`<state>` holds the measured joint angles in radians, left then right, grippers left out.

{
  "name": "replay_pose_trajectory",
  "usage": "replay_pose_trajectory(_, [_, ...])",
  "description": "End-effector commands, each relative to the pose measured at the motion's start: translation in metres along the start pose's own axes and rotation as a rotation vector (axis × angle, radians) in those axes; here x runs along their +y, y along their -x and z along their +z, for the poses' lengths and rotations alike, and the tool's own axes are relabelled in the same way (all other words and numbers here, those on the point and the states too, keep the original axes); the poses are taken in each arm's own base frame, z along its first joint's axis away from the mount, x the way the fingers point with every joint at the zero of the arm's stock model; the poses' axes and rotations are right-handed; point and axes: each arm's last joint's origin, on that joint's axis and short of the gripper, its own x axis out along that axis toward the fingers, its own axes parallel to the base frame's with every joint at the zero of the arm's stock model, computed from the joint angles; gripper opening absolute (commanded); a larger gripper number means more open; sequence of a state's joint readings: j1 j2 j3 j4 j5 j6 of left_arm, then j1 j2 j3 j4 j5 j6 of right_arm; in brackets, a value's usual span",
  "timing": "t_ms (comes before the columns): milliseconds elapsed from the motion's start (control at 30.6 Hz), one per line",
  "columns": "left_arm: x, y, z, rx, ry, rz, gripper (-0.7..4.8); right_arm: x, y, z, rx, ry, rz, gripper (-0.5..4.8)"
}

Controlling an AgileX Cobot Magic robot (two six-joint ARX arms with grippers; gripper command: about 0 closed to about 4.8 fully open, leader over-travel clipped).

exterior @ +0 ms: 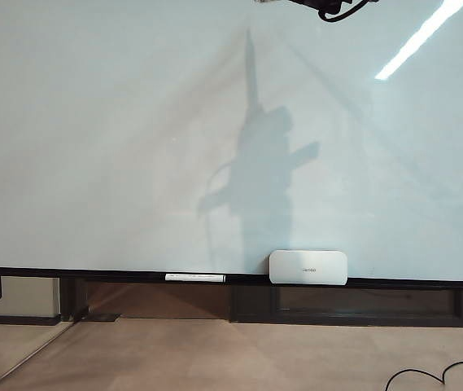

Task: Reach to the right to find the marker pen, pick it up, and write the number 13 on the whiteboard.

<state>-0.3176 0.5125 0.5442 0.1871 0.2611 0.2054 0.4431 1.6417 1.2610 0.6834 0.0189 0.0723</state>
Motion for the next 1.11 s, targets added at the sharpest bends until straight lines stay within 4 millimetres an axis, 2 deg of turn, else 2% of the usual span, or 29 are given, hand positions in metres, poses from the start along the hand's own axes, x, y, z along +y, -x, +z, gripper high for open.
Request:
replay_pose_trajectory(33, [0.000, 0.000, 0.003, -0.015, -0.001, -0.003, -0.06, 0.005, -0.008, 0.007, -0.046, -0.001, -0.022, -0.06])
replay_pose_trajectory(196, [0.000, 0.000, 0.003, -0.016, -0.003, -0.003, -0.06, 0.010, -0.019, 0.011, -0.053, 0.008, -0.041, -0.05])
replay_pose_trajectory(1110, [0.000, 0.000, 0.003, -0.017, -0.008, -0.014, -0.06, 0.009, -0.027, 0.001, -0.080, 0.038, -0.060, -0.06])
